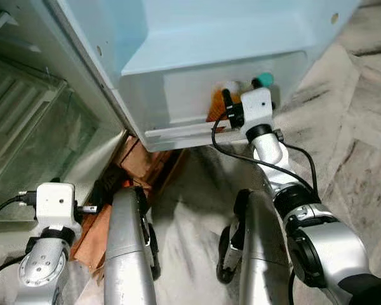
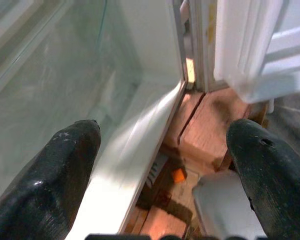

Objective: Restocking fridge

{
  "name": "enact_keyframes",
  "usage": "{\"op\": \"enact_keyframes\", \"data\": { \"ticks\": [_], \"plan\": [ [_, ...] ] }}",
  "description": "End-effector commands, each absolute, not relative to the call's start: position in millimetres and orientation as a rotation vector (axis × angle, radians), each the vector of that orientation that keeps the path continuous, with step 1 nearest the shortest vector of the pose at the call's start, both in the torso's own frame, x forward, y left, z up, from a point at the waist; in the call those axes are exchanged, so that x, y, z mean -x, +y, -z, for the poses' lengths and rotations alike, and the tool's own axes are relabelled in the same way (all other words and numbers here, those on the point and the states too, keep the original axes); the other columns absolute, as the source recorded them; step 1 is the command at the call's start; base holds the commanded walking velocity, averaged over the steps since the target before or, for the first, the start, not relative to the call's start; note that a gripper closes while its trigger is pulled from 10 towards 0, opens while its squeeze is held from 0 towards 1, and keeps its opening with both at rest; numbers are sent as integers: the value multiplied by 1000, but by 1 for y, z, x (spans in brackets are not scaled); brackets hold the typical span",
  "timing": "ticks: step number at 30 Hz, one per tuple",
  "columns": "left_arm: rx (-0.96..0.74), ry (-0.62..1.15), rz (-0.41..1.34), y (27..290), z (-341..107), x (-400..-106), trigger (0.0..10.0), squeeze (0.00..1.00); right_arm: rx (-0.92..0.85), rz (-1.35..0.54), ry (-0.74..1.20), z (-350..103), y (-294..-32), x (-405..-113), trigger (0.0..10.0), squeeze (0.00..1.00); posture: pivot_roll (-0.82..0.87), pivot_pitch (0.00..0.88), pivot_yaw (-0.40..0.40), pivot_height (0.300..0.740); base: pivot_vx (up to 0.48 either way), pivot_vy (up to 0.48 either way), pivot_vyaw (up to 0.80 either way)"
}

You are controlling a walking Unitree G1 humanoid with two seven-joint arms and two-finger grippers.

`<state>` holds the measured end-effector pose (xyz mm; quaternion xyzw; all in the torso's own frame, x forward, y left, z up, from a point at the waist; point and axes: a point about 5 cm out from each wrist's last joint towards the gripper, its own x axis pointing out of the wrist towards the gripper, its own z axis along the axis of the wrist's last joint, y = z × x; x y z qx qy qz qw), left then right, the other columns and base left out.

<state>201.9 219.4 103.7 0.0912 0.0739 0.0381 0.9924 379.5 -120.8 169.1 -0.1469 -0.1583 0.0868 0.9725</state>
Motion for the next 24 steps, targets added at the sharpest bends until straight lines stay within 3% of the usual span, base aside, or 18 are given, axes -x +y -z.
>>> {"op": "enact_keyframes", "data": {
  "ticks": [1,2,3,4,5,12,17,20,24],
  "plan": [
    [-184,184,-87,221,-94,-198,10000,0,286,-211,-340,-174,-116,-379,10000,729,128,254,-3,535,0,0,0],
    [-183,182,-85,220,-94,-200,10000,0,283,-225,-347,-177,-114,-379,10000,722,122,245,-6,535,0,0,0],
    [-183,179,-84,220,-94,-201,10000,0,279,-241,-351,-178,-113,-379,10000,553,120,242,-8,535,0,0,0],
    [-182,175,-83,219,-94,-203,10000,0,274,-258,-353,-179,-111,-378,10000,471,116,235,-9,535,0,0,0],
    [-182,172,-83,219,-93,-205,10000,0,270,-272,-352,-180,-109,-378,10000,0,110,227,-10,535,0,0,0],
    [-175,156,-76,217,-88,-214,10000,0,262,-473,-371,-181,-103,-360,10000,0,77,180,-13,535,0,0,0],
    [-161,152,-87,216,-84,-216,10000,0,193,-479,-315,-173,-111,-346,10000,0,61,143,-9,535,0,0,0],
    [-143,175,-78,213,-76,-211,10000,0,171,-437,-256,-151,-122,-312,10000,0,42,103,-6,535,0,0,0],
    [-140,183,-77,212,-71,-208,10000,0,148,-383,-212,-140,-129,-297,10000,0,36,82,-7,535,0,0,0]
  ]
}}
